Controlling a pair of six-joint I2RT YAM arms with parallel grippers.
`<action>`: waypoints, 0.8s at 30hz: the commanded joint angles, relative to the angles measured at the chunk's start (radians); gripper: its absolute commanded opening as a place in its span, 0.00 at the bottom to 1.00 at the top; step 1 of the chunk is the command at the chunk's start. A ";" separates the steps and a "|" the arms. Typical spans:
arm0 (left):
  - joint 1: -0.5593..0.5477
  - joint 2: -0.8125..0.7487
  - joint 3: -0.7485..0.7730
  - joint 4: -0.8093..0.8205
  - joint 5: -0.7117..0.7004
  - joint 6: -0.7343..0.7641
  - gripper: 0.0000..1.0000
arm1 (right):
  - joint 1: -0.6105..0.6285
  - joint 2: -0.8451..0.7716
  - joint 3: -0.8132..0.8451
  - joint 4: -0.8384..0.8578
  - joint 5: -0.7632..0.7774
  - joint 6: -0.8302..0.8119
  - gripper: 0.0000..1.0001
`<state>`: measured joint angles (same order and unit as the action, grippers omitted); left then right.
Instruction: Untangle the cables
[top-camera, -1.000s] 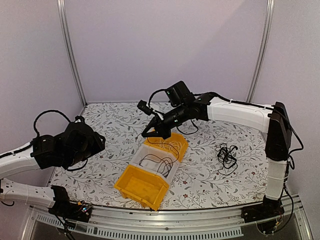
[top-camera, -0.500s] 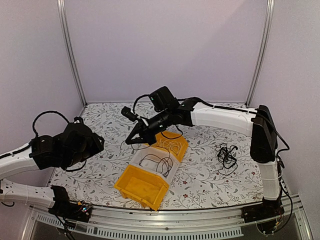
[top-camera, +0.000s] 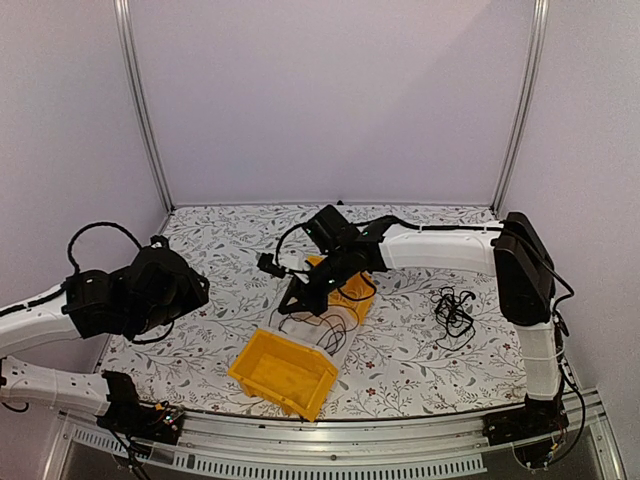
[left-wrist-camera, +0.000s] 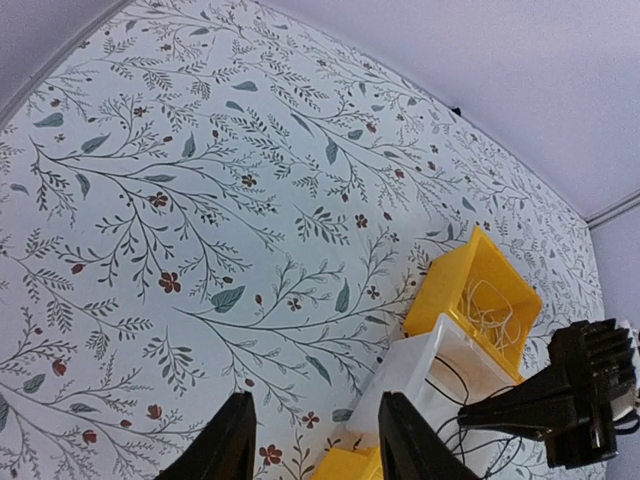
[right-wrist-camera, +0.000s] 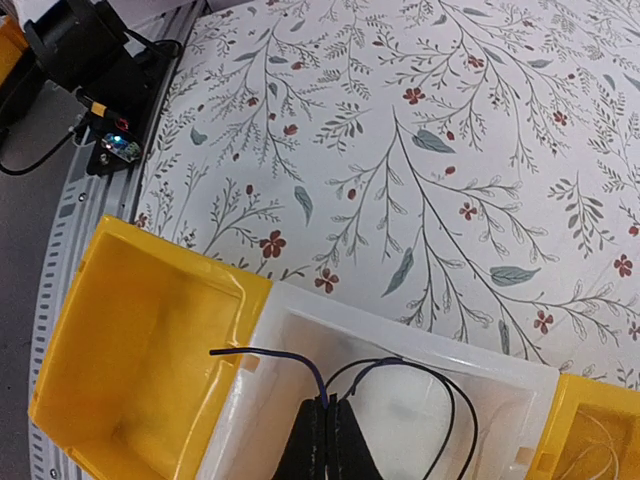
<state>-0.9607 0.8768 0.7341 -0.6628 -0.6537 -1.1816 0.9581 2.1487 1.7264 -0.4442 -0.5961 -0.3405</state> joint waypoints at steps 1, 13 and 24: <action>0.010 0.014 0.024 0.009 0.007 0.007 0.45 | 0.001 -0.047 0.001 -0.111 0.205 -0.077 0.00; 0.009 0.045 0.022 0.051 0.017 0.025 0.46 | 0.017 0.076 0.121 -0.295 0.307 -0.147 0.00; 0.018 0.089 0.047 0.092 0.018 0.085 0.47 | 0.028 0.013 0.110 -0.427 0.429 -0.222 0.24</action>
<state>-0.9604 0.9474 0.7448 -0.6041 -0.6376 -1.1374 0.9939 2.2211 1.8446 -0.8024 -0.2340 -0.5285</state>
